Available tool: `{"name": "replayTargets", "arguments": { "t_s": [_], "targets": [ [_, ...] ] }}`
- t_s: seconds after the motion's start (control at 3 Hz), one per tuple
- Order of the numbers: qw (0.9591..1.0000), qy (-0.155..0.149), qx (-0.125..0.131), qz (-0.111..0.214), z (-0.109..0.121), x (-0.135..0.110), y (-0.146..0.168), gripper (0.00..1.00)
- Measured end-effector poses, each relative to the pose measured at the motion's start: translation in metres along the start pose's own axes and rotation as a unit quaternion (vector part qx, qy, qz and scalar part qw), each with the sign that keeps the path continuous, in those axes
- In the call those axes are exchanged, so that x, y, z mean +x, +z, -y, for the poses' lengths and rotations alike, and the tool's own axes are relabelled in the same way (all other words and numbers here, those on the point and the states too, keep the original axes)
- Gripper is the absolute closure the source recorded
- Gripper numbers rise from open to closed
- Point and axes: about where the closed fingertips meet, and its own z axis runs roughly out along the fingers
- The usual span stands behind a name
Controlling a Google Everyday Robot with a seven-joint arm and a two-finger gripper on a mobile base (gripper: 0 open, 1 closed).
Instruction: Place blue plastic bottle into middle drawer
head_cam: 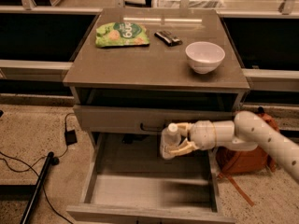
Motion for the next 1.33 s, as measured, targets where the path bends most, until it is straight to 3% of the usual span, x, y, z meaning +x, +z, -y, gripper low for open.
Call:
{"name": "replayTargets", "arguments": {
  "t_s": [0.33, 0.67, 1.33],
  "targets": [
    [0.9986, 0.023, 0.019, 0.043, -0.009, 0.056, 0.008, 1.0],
    [0.9981, 0.036, 0.023, 0.044, -0.02, 0.098, 0.013, 1.0],
    [0.9991, 0.04, 0.014, 0.0, -0.039, 0.148, 0.017, 0.59]
  ]
}}
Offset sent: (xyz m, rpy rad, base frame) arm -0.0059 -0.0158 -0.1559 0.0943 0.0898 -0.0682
